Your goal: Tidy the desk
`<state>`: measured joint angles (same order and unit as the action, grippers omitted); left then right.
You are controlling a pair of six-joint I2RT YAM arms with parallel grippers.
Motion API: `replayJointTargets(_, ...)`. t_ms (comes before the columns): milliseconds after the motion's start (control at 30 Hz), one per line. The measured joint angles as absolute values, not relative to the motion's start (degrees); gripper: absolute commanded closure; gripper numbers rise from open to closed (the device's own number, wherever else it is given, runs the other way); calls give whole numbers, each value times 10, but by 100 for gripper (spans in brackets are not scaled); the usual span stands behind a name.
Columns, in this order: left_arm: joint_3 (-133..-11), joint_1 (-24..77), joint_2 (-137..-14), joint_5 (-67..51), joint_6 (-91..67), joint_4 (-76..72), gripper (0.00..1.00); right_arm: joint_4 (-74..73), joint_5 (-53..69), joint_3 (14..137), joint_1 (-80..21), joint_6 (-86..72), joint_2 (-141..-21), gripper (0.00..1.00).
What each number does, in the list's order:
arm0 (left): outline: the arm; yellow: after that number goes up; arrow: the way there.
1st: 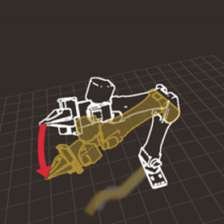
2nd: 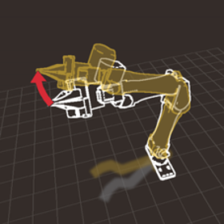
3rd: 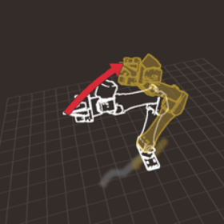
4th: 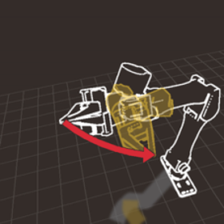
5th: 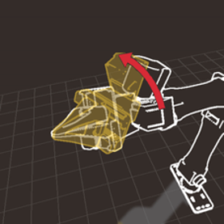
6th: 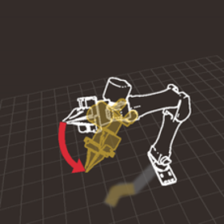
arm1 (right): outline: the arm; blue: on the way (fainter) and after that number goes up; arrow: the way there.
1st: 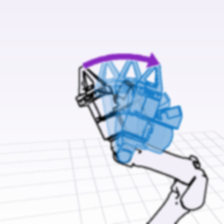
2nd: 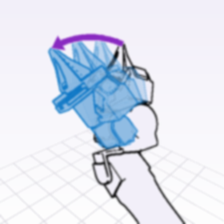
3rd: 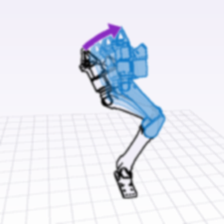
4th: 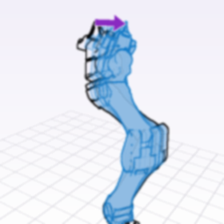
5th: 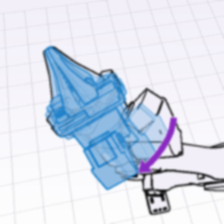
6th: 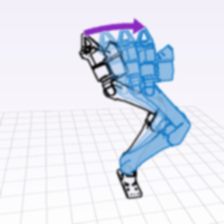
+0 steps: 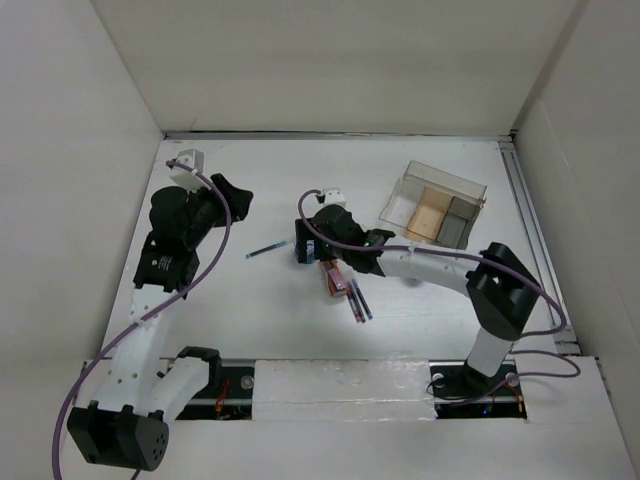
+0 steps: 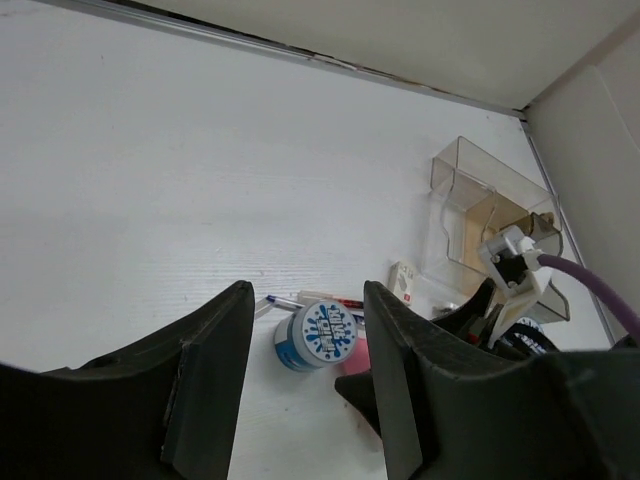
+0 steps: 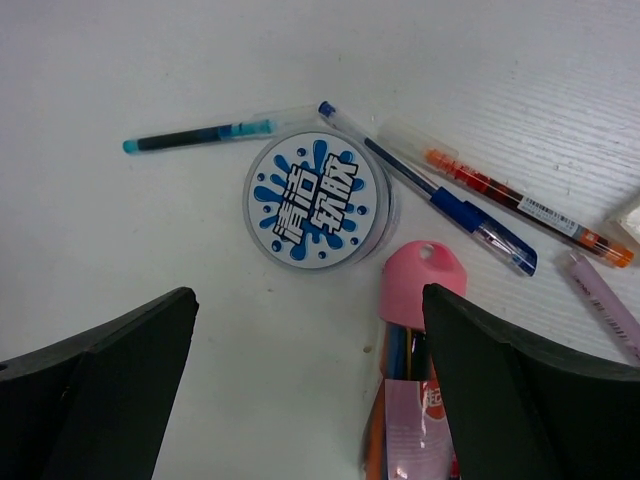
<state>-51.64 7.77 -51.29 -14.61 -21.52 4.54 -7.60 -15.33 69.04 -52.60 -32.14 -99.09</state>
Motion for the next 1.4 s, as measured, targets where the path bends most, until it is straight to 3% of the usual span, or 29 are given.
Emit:
replayJointTargets(333,-516,78,-500,-139,-215,51,56,-111,-203,778,-530,-294,-1088,1)
replayJointTargets(533,-516,78,-494,-145,-215,50,57,-127,-232,817,-534,-283,-1125,8)
replayJointTargets(767,-516,78,-493,-150,-215,50,57,-127,-250,847,-538,-274,-1151,43)
replayJointTargets(800,-516,78,-493,-150,-215,50,57,-127,-250,850,-538,-274,-1153,52)
replayJointTargets(867,-516,78,-491,-150,-215,50,57,-130,-251,855,-539,-274,-1155,56)
replayJointTargets(1167,-516,78,-481,-150,-215,50,58,-129,-229,853,-507,-274,-1085,57)
replayJointTargets(1400,-516,78,-473,-155,-215,50,57,-84,-215,853,-324,-285,-974,57)
